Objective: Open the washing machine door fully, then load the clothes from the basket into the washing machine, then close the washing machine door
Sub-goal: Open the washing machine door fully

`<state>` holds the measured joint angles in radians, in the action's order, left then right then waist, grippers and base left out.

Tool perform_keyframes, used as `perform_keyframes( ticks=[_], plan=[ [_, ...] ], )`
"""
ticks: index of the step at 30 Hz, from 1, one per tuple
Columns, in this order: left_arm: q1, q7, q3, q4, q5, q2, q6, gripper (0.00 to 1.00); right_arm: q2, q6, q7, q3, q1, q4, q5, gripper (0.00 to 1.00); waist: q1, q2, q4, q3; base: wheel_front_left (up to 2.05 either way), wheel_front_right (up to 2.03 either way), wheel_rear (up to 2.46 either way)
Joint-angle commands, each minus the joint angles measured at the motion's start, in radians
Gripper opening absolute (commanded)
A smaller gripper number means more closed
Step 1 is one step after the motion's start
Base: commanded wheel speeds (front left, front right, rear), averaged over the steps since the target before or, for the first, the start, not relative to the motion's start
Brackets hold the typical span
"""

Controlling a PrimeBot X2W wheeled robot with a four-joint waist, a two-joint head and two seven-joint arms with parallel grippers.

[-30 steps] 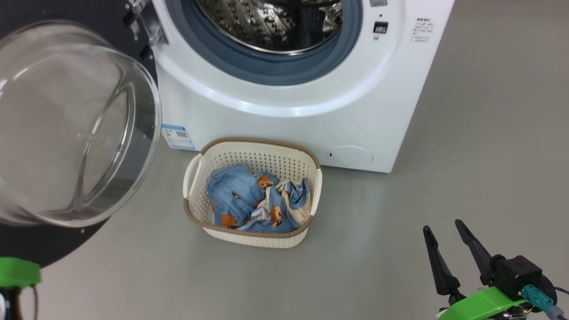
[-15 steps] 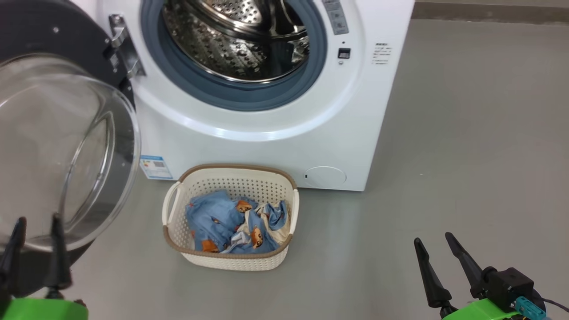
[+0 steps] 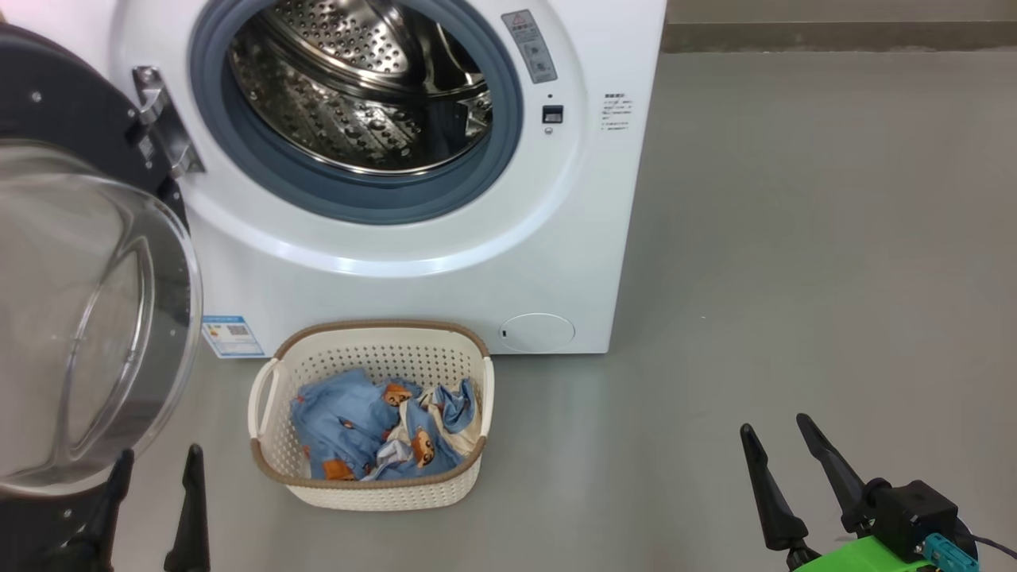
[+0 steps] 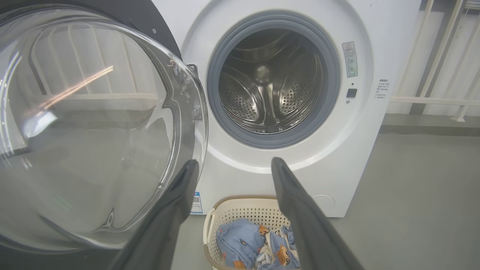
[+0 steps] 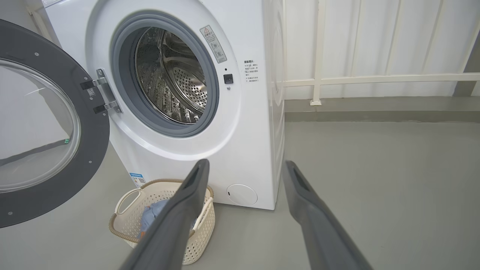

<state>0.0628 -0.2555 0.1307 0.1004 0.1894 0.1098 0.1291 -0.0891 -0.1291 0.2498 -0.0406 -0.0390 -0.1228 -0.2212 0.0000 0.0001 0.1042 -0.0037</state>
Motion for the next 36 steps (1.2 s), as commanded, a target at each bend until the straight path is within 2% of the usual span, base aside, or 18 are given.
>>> perform_keyframes(
  ticks=[1, 9, 23, 29, 36],
  plan=[
    [-0.008, -0.006, 0.037, -0.031, -0.007, 0.008, 0.001, 1.0, -0.006, -0.002, 0.012, -0.026, 0.017, 0.034, 0.001, 1.0, 0.0, -0.0001, -0.016, -0.005, 0.0, 0.0, 0.0],
    [0.057, -0.006, 0.051, -0.04, -0.015, -0.038, -0.004, 1.0, -0.006, -0.002, 0.012, -0.025, 0.013, 0.059, 0.023, 1.0, 0.0, -0.0001, -0.051, -0.007, 0.0, 0.0, 0.0],
    [0.116, -0.006, 0.05, -0.067, -0.02, -0.053, -0.005, 1.0, 0.002, -0.002, 0.012, 0.001, 0.006, 0.091, 0.051, 1.0, 0.0, -0.0001, -0.066, -0.006, 0.0, 0.0, 0.0],
    [0.11, -0.006, 0.062, -0.068, -0.023, -0.056, -0.021, 1.0, 0.007, -0.002, 0.012, 0.012, 0.005, 0.083, 0.061, 1.0, 0.0, -0.0001, -0.063, -0.008, 0.0, 0.0, 0.0],
    [0.099, -0.006, 0.078, -0.06, -0.023, -0.057, -0.017, 1.0, 0.012, -0.002, 0.012, 0.026, 0.003, 0.069, 0.07, 1.0, 0.0, -0.0001, -0.064, -0.01, 0.0, 0.0, 0.0]
  ],
)
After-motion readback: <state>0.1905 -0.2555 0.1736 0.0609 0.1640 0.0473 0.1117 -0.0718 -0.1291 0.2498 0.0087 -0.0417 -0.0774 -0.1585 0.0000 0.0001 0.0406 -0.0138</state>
